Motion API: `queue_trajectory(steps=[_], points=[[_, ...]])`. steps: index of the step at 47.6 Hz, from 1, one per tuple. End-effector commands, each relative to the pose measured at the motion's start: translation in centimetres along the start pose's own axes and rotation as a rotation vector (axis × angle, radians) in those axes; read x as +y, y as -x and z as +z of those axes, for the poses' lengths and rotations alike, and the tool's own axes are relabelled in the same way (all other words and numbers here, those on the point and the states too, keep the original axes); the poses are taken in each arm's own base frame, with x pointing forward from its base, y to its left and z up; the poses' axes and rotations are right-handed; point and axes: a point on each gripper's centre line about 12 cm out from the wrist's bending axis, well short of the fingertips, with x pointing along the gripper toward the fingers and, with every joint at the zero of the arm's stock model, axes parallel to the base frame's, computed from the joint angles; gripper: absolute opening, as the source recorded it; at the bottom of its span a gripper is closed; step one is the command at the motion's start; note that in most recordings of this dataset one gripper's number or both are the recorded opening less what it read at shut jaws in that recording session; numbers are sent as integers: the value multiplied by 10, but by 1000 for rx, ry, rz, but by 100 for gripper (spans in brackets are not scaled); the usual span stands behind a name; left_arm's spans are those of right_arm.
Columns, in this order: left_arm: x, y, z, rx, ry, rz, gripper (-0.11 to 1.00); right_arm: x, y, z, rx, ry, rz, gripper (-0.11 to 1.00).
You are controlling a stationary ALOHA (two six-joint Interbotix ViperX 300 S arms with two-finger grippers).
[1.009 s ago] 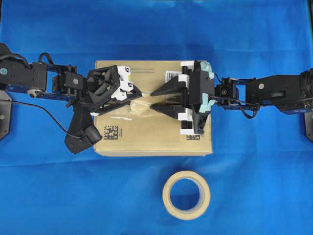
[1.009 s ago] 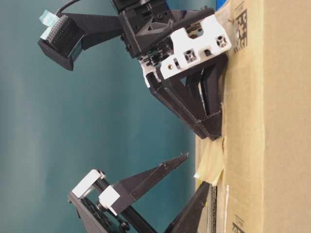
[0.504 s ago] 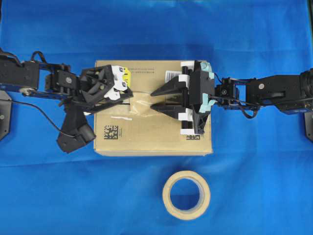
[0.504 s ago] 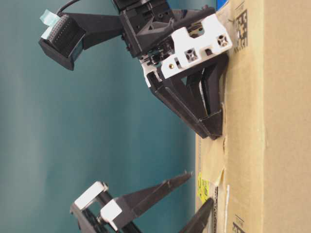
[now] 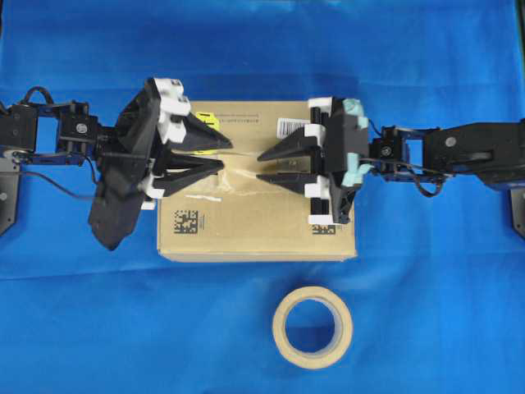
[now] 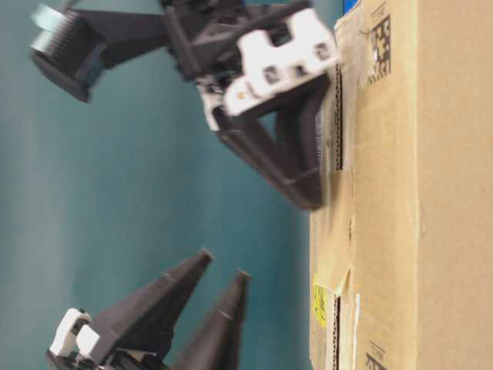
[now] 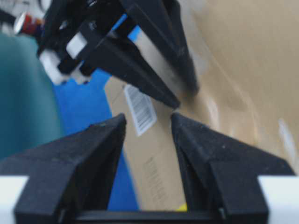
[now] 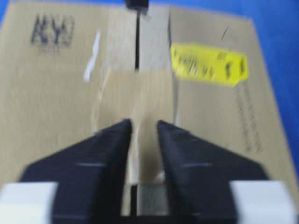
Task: Apply tape along the seams of the closed cardboard box to seal it securely.
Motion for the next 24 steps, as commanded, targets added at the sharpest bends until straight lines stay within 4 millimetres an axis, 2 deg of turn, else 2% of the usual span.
queue_trajectory(steps=[1, 4, 6, 15, 24], points=[[10, 1, 9, -49, 137, 49, 37, -1, 10, 25, -88, 6, -2, 20], [11, 0, 8, -55, 260, 52, 33, -3, 11, 29, -105, 4, -8, 5], [10, -1, 7, -52, 322, 48, 28, -6, 11, 29, -110, 3, -14, 0], [2, -8, 1, -32, 487, 25, 3, -14, 9, 30, -109, -3, -34, 0], [-13, -26, -7, -24, 543, 5, 1, -16, -5, 25, -82, -4, -38, 0]])
